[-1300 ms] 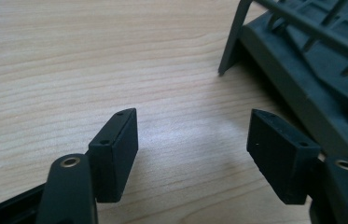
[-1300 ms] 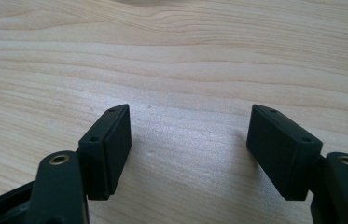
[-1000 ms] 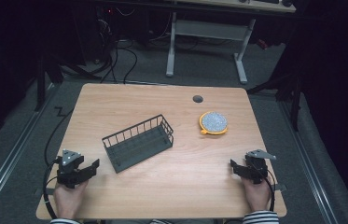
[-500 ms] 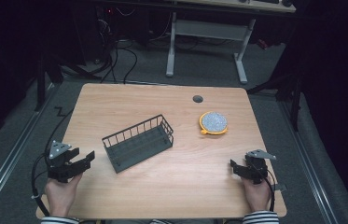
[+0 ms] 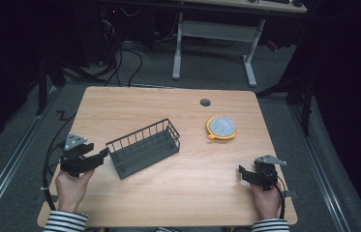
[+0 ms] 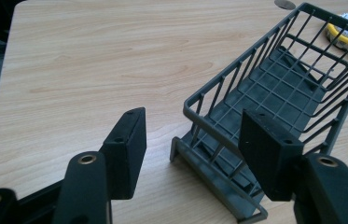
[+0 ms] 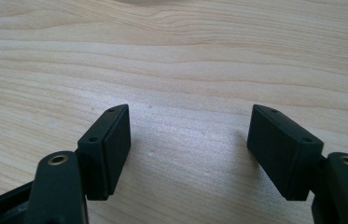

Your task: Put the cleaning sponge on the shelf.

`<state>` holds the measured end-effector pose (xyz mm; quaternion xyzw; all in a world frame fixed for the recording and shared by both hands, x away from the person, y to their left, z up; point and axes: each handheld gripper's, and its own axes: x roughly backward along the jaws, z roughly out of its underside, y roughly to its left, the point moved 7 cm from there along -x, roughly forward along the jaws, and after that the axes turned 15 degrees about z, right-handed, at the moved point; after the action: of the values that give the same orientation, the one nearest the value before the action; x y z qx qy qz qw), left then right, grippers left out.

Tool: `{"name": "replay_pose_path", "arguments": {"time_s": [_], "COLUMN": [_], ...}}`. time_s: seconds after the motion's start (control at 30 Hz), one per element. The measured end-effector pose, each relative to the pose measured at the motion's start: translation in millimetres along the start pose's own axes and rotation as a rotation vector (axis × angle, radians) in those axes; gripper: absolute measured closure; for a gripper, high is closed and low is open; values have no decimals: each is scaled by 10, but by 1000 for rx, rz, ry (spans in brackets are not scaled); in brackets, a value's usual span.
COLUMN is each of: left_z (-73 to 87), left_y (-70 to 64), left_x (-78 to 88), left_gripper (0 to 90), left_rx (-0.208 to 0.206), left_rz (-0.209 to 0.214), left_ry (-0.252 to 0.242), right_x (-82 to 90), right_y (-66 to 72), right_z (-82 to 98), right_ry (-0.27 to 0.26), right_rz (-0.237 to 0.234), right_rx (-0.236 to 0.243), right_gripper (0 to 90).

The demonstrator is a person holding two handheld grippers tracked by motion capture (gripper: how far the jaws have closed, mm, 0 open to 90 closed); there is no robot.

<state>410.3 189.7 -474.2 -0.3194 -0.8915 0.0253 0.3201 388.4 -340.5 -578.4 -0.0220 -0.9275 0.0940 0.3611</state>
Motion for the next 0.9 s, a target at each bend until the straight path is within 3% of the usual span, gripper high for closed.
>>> {"name": "replay_pose_path", "arguments": {"time_s": [0.5, 0.9], "left_z": [-120, -75], "left_y": [58, 79], "left_x": [-255, -368], "left_gripper": [484, 552], "left_rx": [0, -5], "left_rz": [-5, -17], "left_ry": [76, 143], "right_x": [0, 0], "right_y": [0, 1], "right_z": [0, 0], "right_ry": [0, 0], "right_rz": [-1, -1], "right_rx": [1, 1], "right_gripper": [302, 302]}}
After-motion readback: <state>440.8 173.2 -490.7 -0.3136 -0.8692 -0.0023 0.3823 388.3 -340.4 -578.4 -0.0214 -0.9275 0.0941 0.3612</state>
